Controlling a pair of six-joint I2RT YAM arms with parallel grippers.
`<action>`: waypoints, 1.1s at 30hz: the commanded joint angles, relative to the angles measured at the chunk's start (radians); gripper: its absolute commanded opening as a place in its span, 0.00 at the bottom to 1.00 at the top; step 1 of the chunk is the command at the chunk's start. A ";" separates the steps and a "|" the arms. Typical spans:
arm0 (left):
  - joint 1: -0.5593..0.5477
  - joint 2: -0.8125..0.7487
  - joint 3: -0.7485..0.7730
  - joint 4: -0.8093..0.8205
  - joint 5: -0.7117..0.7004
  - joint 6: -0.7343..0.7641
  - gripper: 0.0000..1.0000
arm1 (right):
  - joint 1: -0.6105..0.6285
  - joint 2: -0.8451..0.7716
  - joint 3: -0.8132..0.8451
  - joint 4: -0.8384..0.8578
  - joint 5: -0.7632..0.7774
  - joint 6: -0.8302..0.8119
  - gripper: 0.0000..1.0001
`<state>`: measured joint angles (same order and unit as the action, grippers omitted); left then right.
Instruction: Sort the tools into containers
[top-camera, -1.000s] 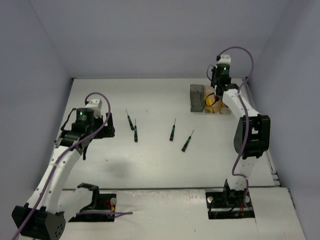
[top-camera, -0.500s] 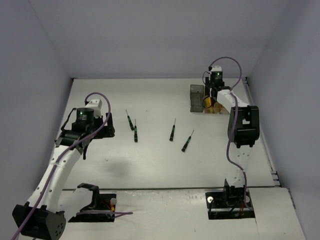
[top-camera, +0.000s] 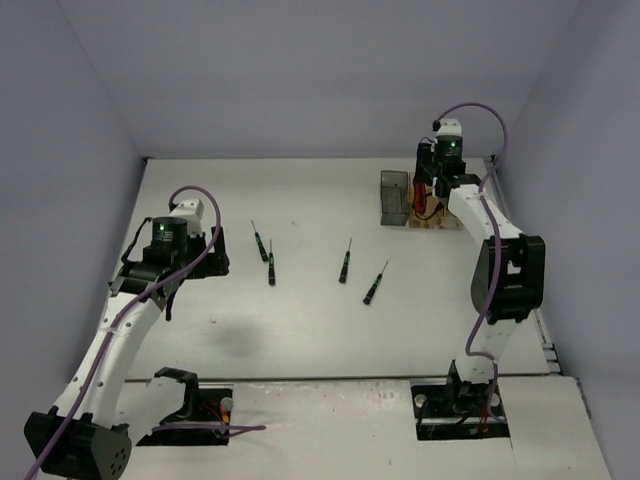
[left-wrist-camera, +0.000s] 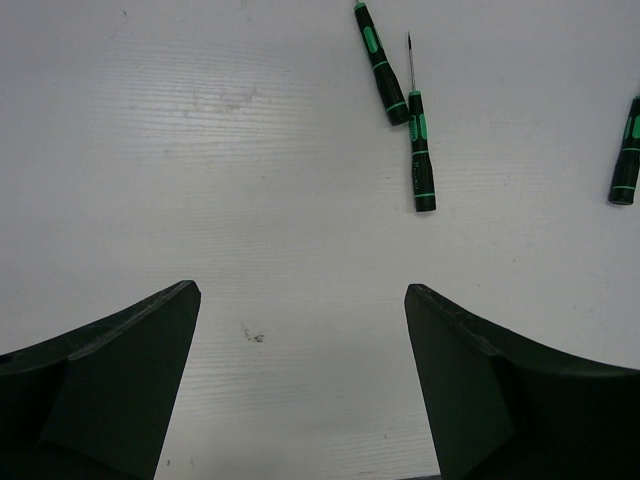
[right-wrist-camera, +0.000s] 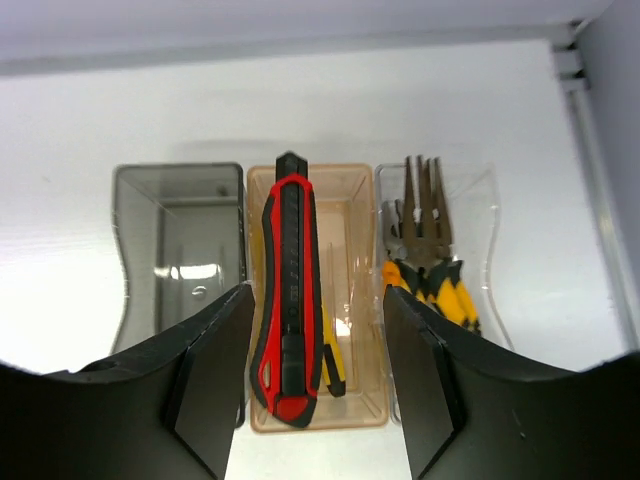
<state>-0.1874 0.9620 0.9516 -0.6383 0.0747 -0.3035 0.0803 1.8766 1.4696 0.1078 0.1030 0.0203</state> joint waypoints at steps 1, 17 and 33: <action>0.009 -0.016 0.007 0.049 0.005 -0.011 0.81 | 0.007 -0.067 -0.020 0.055 0.006 0.032 0.52; 0.009 -0.003 0.007 0.049 -0.006 -0.008 0.81 | -0.015 0.155 0.110 0.056 -0.082 0.096 0.58; 0.009 -0.002 0.007 0.048 -0.001 -0.008 0.81 | -0.034 0.198 0.116 0.057 -0.093 0.108 0.36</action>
<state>-0.1856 0.9604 0.9516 -0.6383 0.0746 -0.3035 0.0576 2.0760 1.5406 0.1151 0.0110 0.1215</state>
